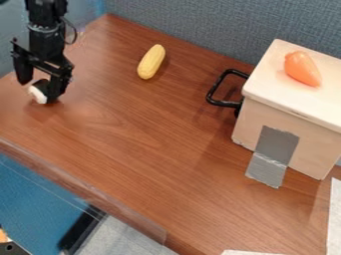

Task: Move the sushi to the bottom center of the table

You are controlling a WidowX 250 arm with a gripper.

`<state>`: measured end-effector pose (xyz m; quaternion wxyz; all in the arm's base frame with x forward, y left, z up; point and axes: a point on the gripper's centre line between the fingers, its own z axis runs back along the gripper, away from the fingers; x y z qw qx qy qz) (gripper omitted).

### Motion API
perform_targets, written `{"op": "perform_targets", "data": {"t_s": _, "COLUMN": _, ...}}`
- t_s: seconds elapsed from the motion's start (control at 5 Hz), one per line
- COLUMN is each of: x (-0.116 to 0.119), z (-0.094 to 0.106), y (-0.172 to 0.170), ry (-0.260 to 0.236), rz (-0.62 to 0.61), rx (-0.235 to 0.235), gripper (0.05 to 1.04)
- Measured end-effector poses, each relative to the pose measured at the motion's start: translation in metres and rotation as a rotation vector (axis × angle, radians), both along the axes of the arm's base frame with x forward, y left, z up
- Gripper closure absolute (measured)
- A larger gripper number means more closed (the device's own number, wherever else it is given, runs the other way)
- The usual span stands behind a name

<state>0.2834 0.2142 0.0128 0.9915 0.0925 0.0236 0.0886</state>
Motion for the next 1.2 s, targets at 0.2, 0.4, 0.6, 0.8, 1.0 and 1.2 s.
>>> {"op": "perform_targets", "data": {"t_s": 0.2, "x": -0.006, "z": -0.010, "y": 0.002, "ry": 0.053, "rz": 0.014, "rx": 0.020, "gripper": 0.138}}
{"op": "perform_targets", "data": {"t_s": 0.4, "x": -0.002, "z": -0.011, "y": -0.001, "ry": 0.056, "rz": 0.011, "rx": 0.035, "gripper": 0.410}}
{"op": "perform_targets", "data": {"t_s": 0.6, "x": -0.003, "z": -0.007, "y": -0.014, "ry": 0.043, "rz": -0.004, "rx": 0.008, "gripper": 0.561}}
{"op": "perform_targets", "data": {"t_s": 0.8, "x": 0.005, "z": 0.022, "y": -0.045, "ry": -0.060, "rz": -0.046, "rx": -0.009, "gripper": 0.573}}
{"op": "perform_targets", "data": {"t_s": 1.0, "x": 0.005, "z": 0.031, "y": -0.087, "ry": -0.129, "rz": -0.068, "rx": -0.049, "gripper": 0.573}}
{"op": "perform_targets", "data": {"t_s": 1.2, "x": -0.002, "z": 0.026, "y": -0.127, "ry": -0.121, "rz": -0.149, "rx": -0.078, "gripper": 0.574}}
